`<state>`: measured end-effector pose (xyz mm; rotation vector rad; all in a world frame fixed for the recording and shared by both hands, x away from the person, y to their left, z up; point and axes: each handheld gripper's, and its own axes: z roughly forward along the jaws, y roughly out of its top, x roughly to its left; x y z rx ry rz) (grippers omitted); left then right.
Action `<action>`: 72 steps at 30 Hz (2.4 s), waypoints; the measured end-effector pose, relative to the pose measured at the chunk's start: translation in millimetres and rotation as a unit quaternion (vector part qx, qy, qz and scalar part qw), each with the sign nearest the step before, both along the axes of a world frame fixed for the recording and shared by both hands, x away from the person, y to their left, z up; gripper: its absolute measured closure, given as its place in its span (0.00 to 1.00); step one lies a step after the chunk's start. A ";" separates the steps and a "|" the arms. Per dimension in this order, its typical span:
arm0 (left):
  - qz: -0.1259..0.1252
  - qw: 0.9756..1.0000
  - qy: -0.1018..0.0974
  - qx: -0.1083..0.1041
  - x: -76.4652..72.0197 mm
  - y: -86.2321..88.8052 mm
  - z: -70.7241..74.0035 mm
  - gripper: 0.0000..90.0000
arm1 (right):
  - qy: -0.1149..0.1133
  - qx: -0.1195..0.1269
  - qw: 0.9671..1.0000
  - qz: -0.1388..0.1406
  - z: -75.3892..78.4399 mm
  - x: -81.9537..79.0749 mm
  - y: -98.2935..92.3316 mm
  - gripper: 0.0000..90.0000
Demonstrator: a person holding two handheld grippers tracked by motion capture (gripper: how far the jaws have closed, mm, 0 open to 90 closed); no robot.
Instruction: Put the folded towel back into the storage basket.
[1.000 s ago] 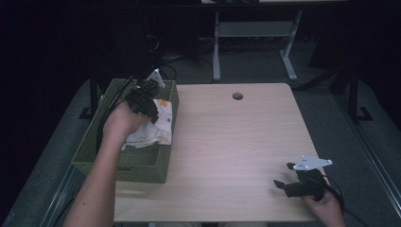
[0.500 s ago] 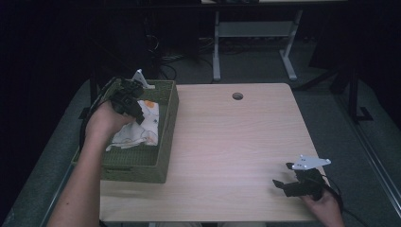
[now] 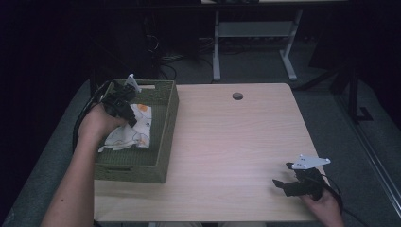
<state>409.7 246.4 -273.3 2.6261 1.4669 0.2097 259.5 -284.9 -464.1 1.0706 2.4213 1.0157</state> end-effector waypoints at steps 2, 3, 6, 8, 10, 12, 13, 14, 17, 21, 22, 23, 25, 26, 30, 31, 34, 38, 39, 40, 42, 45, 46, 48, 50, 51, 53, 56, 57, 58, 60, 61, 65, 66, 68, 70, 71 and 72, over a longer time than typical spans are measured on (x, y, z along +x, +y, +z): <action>-0.002 1.000 0.003 0.001 2.8 5.4 -6.0 0.87 | 0.000 -0.002 1.000 -0.001 0.2 0.1 -0.2 0.18; 0.000 1.000 0.001 0.000 3.5 6.8 -8.1 0.87 | -0.001 -0.002 1.000 -0.002 0.2 0.4 -0.4 0.18; -0.003 1.000 0.006 0.000 5.3 9.5 -10.6 0.87 | 0.000 -0.002 1.000 -0.003 0.2 0.6 -0.5 0.18; -0.005 1.000 0.007 0.003 7.3 12.2 -13.8 0.87 | 0.001 -0.001 1.000 -0.004 0.2 0.9 -0.7 0.18; -0.005 1.000 0.007 0.000 9.3 15.3 -18.2 0.87 | 0.002 -0.001 1.000 -0.005 0.5 1.0 -0.9 0.18; -0.004 1.000 0.008 -0.004 10.4 16.4 -21.7 0.87 | 0.002 0.001 1.000 -0.006 0.5 1.3 -1.2 0.18; -0.006 1.000 0.010 -0.004 10.9 16.5 -23.2 0.87 | 0.001 0.001 1.000 -0.006 0.5 1.5 -1.2 0.18; -0.009 1.000 0.012 -0.002 11.7 16.5 -25.6 0.87 | 0.001 0.000 1.000 -0.006 0.5 1.6 -1.3 0.18; -0.012 1.000 0.015 -0.004 13.1 17.2 -30.0 0.86 | 0.001 0.000 1.000 -0.006 0.6 1.9 -1.3 0.18; -0.020 1.000 0.018 -0.003 15.9 18.1 -39.8 0.86 | 0.002 0.001 1.000 -0.008 0.8 1.7 -1.5 0.18; -0.020 1.000 0.018 -0.003 15.9 18.1 -39.8 0.86 | 0.002 0.001 1.000 -0.008 0.8 1.8 -1.6 0.18; -0.024 1.000 0.020 0.000 16.7 17.9 -41.4 0.86 | 0.002 0.001 1.000 -0.008 0.8 1.8 -1.6 0.18; -0.028 0.999 0.019 0.002 17.7 18.1 -42.8 0.86 | 0.002 0.001 1.000 -0.008 0.8 1.9 -1.7 0.18; -0.029 0.999 0.018 0.002 18.3 18.3 -43.1 0.86 | 0.001 0.000 1.000 -0.008 0.7 2.1 -2.0 0.18; -0.045 0.999 0.018 -0.003 20.8 19.2 -45.2 0.86 | 0.002 0.001 1.000 -0.010 0.9 2.2 -2.5 0.18; -0.051 0.999 0.018 -0.005 22.0 19.6 -46.7 0.86 | 0.002 0.001 1.000 -0.011 0.8 2.2 -2.7 0.18; -0.061 0.998 0.021 -0.010 23.6 20.2 -49.8 0.86 | 0.002 0.001 1.000 -0.011 0.8 2.1 -2.8 0.18; -0.070 0.997 0.028 -0.006 25.7 20.9 -56.4 0.85 | 0.002 0.000 1.000 -0.011 0.6 2.3 -3.0 0.18; -0.069 0.997 0.029 -0.007 26.2 21.4 -57.7 0.85 | 0.002 0.000 1.000 -0.011 0.5 2.3 -3.1 0.18; -0.069 0.997 0.029 -0.007 26.2 21.4 -57.7 0.85 | 0.002 0.000 1.000 -0.011 0.5 2.3 -3.1 0.18; -0.067 0.997 0.030 -0.011 28.2 23.5 -62.4 0.85 | 0.003 0.001 1.000 -0.013 0.2 2.7 -3.4 0.18; -0.070 0.997 0.032 -0.008 30.4 25.3 -64.9 0.86 | 0.003 0.000 1.000 -0.012 -0.3 3.3 -3.4 0.18; -0.070 0.997 0.032 -0.008 30.4 25.3 -64.9 0.86 | 0.004 0.000 1.000 -0.013 -0.5 3.5 -3.3 0.18; -0.074 0.997 0.033 -0.012 32.7 27.0 -65.6 0.86 | 0.006 -0.001 1.000 -0.014 -0.8 3.6 -3.0 0.18; -0.078 0.997 0.027 -0.012 34.7 28.0 -66.3 0.86 | 0.007 0.000 1.000 -0.013 -1.8 4.7 -2.3 0.18; -0.078 0.997 0.017 -0.008 36.0 28.3 -66.5 0.86 | 0.008 0.000 1.000 -0.013 -1.7 4.8 -1.9 0.18; -0.059 0.998 -0.004 0.012 38.4 28.7 -67.5 0.70 | 0.007 -0.001 1.000 -0.012 -1.7 5.0 -0.7 0.18; -0.041 0.999 -0.002 0.008 40.4 33.2 -68.1 0.64 | 0.007 0.000 1.000 -0.012 -1.5 4.8 -0.9 0.18; -0.039 0.999 -0.003 0.007 40.2 34.2 -68.1 0.62 | 0.008 0.000 1.000 -0.012 -1.4 4.8 -1.2 0.18; -0.038 0.999 0.002 0.007 39.9 35.2 -68.3 0.62 | 0.007 0.000 1.000 -0.011 -1.4 4.8 -1.4 0.18; -0.037 0.999 0.003 0.011 38.6 34.2 -69.7 0.61 | 0.008 -0.001 1.000 -0.012 -1.6 4.9 -1.1 0.18; -0.035 0.999 0.003 0.009 38.3 33.9 -69.6 0.61 | 0.007 0.000 1.000 -0.011 -1.8 4.9 -0.8 0.18; -0.035 0.999 0.002 0.003 36.3 29.7 -67.7 0.60 | 0.008 0.000 1.000 -0.010 -0.8 4.0 0.1 0.18; -0.032 0.999 0.002 -0.001 35.6 28.6 -67.2 0.60 | 0.007 0.000 1.000 -0.010 -0.7 3.8 0.2 0.18; -0.033 0.999 -0.001 -0.008 33.7 27.2 -66.5 0.60 | 0.007 0.001 1.000 -0.009 -0.4 3.6 0.4 0.18; -0.030 0.999 -0.001 -0.012 31.6 27.4 -65.2 0.60 | 0.006 0.001 1.000 -0.008 0.0 3.3 1.1 0.18; -0.026 1.000 -0.006 -0.014 29.7 27.0 -65.1 0.59 | 0.005 0.001 1.000 -0.007 0.2 3.1 1.5 0.18; -0.024 1.000 -0.005 -0.016 27.4 26.7 -64.4 0.59 | 0.003 0.000 1.000 -0.004 0.3 3.1 1.7 0.18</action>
